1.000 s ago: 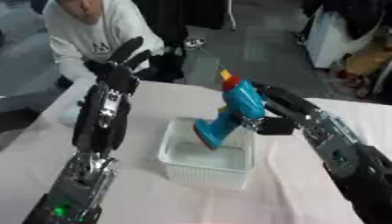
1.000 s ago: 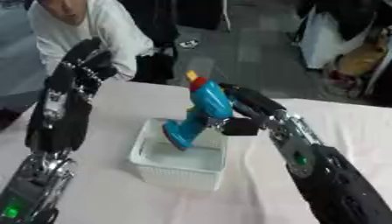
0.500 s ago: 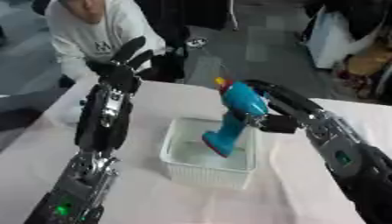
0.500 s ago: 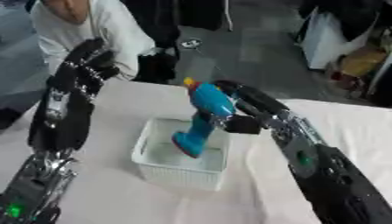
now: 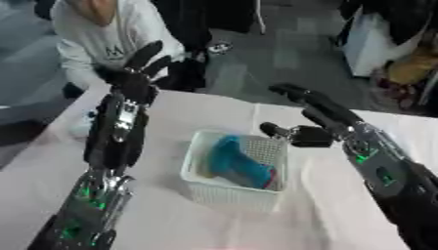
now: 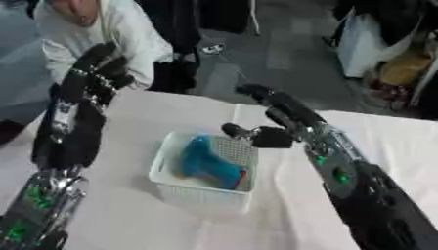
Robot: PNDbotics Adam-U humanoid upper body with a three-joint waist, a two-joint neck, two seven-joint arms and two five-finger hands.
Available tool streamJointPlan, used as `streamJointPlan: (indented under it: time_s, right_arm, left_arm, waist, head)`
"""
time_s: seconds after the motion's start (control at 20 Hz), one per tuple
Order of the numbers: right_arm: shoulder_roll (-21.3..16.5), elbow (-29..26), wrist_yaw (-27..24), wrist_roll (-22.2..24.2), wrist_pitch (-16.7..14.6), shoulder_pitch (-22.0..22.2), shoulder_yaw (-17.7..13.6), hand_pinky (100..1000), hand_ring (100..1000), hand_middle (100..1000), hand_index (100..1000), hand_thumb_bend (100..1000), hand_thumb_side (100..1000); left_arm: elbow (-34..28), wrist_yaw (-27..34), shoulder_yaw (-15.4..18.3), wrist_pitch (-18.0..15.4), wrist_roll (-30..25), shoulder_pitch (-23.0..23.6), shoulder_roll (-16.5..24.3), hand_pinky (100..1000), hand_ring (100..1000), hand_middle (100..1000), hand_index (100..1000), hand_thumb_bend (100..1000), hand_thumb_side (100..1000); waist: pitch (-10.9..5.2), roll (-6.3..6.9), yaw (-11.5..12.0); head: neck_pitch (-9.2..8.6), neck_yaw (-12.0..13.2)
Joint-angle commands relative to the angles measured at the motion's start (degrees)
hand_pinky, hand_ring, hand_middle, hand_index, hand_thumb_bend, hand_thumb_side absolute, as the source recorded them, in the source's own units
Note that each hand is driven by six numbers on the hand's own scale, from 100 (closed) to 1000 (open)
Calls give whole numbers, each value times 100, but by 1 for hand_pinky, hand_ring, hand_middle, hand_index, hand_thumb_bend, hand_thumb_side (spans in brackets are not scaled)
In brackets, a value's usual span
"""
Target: Pick up objects on the table and place them in the box.
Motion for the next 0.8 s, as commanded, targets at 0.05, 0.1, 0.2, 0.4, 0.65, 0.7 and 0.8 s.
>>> streamJointPlan:
  time_s: [0.05, 0.1, 0.2, 0.4, 0.65, 0.7, 0.8]
  right_arm:
    - [-112, -119, 19, -94, 5, -125, -40, 873, 923, 941, 1000, 528, 850]
    - [-113, -121, 16, -114, 8, -124, -40, 868, 920, 939, 1000, 524, 851]
    - [-119, -127, -6, -164, 11, -120, -44, 862, 917, 938, 1000, 518, 851]
    - [-175, -172, -80, -263, 42, -110, -59, 852, 910, 935, 1000, 505, 843]
    - [-352, -436, -304, -468, 156, -54, -129, 830, 902, 932, 1000, 457, 852]
    - [-407, -533, -374, -524, 192, -29, -144, 825, 900, 930, 1000, 489, 823]
    - [-555, -790, -557, -644, 266, 53, -179, 816, 897, 928, 1000, 483, 817]
  left_arm:
    - [-132, 12, 29, -13, 8, -59, 81, 853, 930, 950, 955, 333, 819]
    - [-132, 11, 30, -13, 8, -58, 82, 853, 930, 950, 955, 334, 819]
    - [-131, 8, 33, -13, 12, -56, 84, 853, 930, 950, 955, 333, 819]
    - [-130, 0, 42, -14, 21, -49, 94, 852, 929, 950, 955, 334, 818]
    - [-122, -18, 53, -13, 32, -15, 128, 852, 930, 950, 954, 334, 818]
    - [-120, -22, 55, -13, 35, -8, 136, 852, 930, 950, 954, 334, 819]
    - [-116, -31, 62, -13, 43, 11, 154, 852, 930, 950, 954, 334, 819]
  waist:
    - [-91, 10, -12]
    - [-91, 10, -14]
    - [-94, 10, -20]
    - [-103, 5, -42]
    - [-124, -11, -100]
    - [-130, -14, -112]
    - [-141, -20, -143]
  head:
    - [-83, 71]
    - [-84, 72]
    - [-92, 74]
    - [-112, 84]
    - [-247, 106]
    - [-288, 109]
    - [-418, 76]
